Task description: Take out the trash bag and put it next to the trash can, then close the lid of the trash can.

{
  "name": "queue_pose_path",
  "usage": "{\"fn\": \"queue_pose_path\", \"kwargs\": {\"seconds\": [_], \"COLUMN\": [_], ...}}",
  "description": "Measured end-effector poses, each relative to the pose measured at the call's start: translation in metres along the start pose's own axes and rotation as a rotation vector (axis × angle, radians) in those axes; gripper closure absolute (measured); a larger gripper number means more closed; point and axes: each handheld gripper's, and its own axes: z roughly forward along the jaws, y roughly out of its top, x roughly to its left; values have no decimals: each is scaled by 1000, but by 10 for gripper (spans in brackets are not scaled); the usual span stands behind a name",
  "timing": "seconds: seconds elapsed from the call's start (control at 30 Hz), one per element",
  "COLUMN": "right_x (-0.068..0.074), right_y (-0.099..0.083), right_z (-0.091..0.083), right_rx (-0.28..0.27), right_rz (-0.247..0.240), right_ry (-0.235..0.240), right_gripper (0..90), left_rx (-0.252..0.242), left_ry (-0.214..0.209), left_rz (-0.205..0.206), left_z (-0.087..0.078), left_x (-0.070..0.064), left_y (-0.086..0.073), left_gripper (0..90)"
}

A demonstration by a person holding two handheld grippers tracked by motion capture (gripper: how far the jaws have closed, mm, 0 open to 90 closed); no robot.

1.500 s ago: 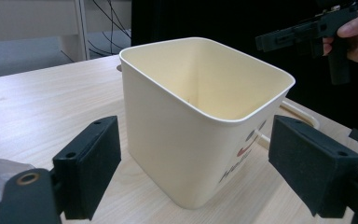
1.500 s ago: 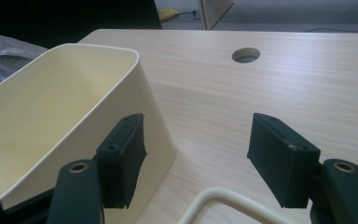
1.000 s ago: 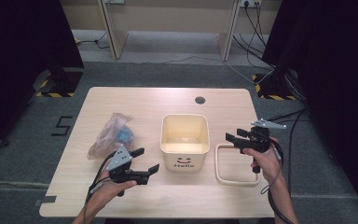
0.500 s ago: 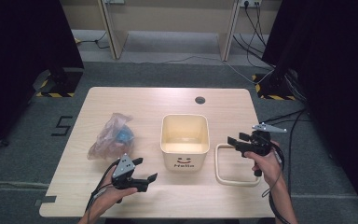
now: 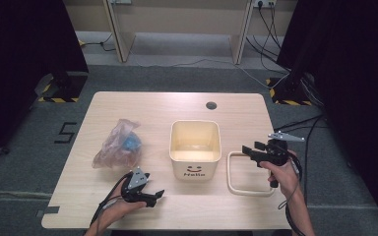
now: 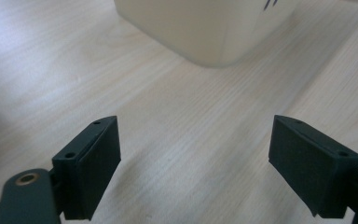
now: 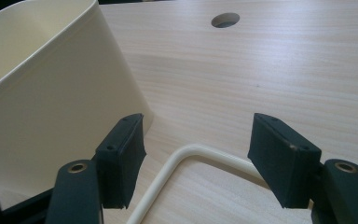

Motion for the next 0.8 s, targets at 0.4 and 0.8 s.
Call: {"fn": "queue_pose_path", "kwargs": {"seconds": [0.4, 0.8], "right_x": [-1, -23], "right_y": [0, -12], "right_z": [1, -1], "right_rx": [7, 51], "right_rz": [-10, -10], "right_ry": [-18, -139], "right_gripper": [358, 361], "left_rx": [43, 43], "left_ry": [8, 14], "left_rz": [-11, -13], "left_z": [3, 4], "left_x": [1, 1], "left_y": [-3, -3], "left_gripper": [152, 146]}}
